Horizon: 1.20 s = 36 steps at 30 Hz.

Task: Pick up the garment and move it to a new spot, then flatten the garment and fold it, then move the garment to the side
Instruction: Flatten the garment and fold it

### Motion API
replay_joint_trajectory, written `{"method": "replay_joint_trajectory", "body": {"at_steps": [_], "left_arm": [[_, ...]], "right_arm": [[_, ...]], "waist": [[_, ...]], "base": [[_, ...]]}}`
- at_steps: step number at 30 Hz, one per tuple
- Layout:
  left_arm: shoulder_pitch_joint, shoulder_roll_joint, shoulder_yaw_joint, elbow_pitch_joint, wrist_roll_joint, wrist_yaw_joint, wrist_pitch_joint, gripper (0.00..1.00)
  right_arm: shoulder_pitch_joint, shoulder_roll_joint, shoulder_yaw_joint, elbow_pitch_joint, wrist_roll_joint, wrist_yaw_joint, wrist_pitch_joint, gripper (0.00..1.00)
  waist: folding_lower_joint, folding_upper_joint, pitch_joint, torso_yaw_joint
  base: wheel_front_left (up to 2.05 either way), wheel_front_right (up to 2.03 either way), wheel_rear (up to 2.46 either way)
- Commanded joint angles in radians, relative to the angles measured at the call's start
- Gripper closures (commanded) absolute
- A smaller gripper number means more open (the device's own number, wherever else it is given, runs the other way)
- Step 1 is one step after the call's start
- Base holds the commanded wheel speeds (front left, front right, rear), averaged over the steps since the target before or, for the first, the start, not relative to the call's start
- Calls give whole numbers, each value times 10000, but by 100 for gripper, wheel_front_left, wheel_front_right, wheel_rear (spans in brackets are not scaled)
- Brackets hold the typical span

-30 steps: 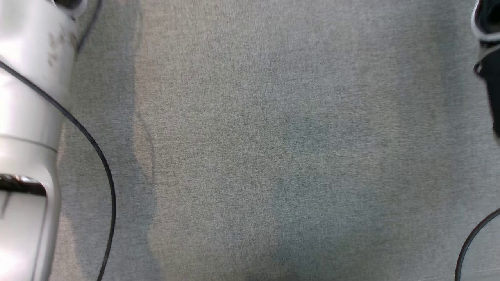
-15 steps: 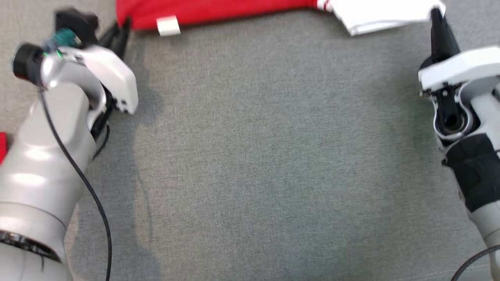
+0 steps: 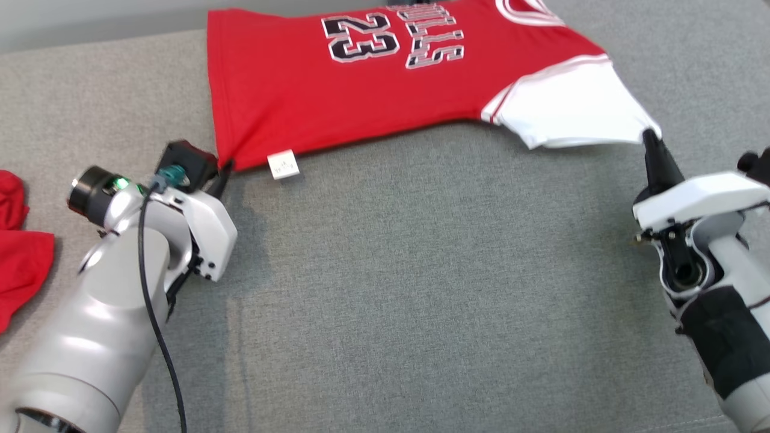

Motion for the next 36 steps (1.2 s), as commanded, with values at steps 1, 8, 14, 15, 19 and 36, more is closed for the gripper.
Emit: {"method": "replay_joint_trajectory", "body": {"at_steps": [1,8,14,15,19,36], "left_arm": [[264,23,-81,64,58,-7,-71,100],[1123,-230,-381,170,-26,-8,-61,100],[1897,-272,-602,23,-253,-9,-12,100],[2070,-308,-655,-55,-309,-9,-44,100],[2668,-288,-805,-296,-523,-10,-40,100],[4303,311,-1284,-1439,-949,-8,279,100]], "right_arm": [[364,-199,15,4,151,-3,-22,100],[1464,-463,339,-139,637,-3,447,100],[2279,-645,524,-366,1118,-3,1076,100],[2434,-679,611,-463,1153,-3,1249,100],[2980,-865,708,-691,1475,-3,1710,100],[4688,-1655,701,-1624,2668,-3,3859,100]], "waist": [[0,0,-298,47],[0,0,-947,114],[0,0,-1410,100],[0,0,-1502,99],[0,0,-1768,105],[0,0,-3083,242]], "base": [[0,0,0],[0,0,0],[0,0,0],[0,0,0],[0,0,0],[0,0,0]]}}
